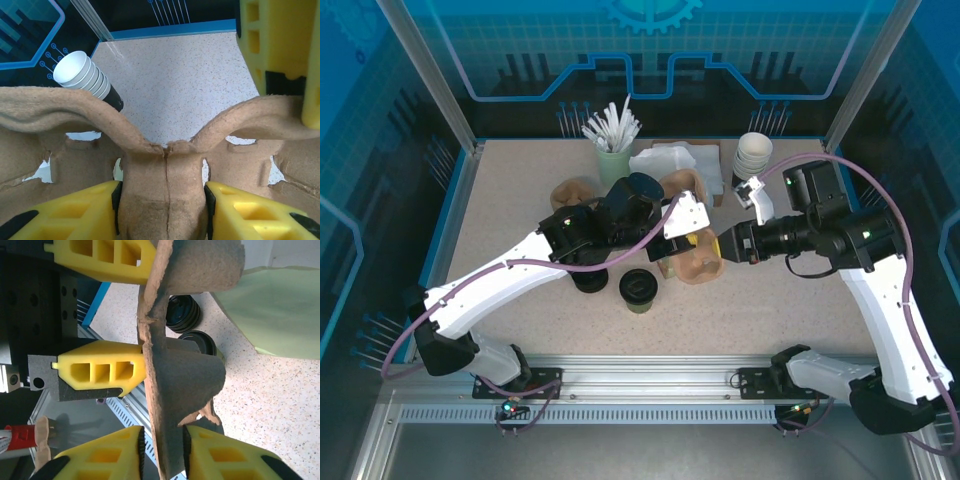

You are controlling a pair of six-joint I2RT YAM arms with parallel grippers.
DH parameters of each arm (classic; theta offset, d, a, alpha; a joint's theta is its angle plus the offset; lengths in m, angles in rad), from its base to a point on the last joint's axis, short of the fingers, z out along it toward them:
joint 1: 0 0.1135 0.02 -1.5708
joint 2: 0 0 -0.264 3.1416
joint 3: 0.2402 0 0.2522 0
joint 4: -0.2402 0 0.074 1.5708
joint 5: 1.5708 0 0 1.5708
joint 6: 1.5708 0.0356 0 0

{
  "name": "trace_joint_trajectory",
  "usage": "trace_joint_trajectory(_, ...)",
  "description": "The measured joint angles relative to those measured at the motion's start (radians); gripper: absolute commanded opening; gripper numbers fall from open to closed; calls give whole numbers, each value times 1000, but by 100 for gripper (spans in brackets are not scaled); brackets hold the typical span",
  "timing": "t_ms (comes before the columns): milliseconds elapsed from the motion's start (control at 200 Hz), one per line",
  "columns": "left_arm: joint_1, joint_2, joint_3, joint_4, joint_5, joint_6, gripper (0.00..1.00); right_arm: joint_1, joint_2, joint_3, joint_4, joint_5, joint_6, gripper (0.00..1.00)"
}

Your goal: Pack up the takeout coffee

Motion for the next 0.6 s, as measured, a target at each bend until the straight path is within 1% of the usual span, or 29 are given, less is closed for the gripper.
trace_joint_trajectory(55, 2, 0, 0, 0, 0, -4, 46, 0, -8, 0, 0, 8, -4, 42)
trace_joint_trajectory(170, 8, 0, 0, -1, 0, -19, 45, -4, -18, 3, 0, 39, -6, 45)
trace_joint_trajectory(240, 16, -1, 0, -1, 0, -24, 45, -18, -19, 13, 3, 78, -5, 46)
trace_joint_trajectory(465, 77, -45, 0, -12, 0, -98, 45, -76, 1, 25, 89, 211, -4, 46)
trace_joint_trajectory(600, 131, -115, -12, -16, 0, -162, 45, -86, 100, 58, 157, 263, -5, 45)
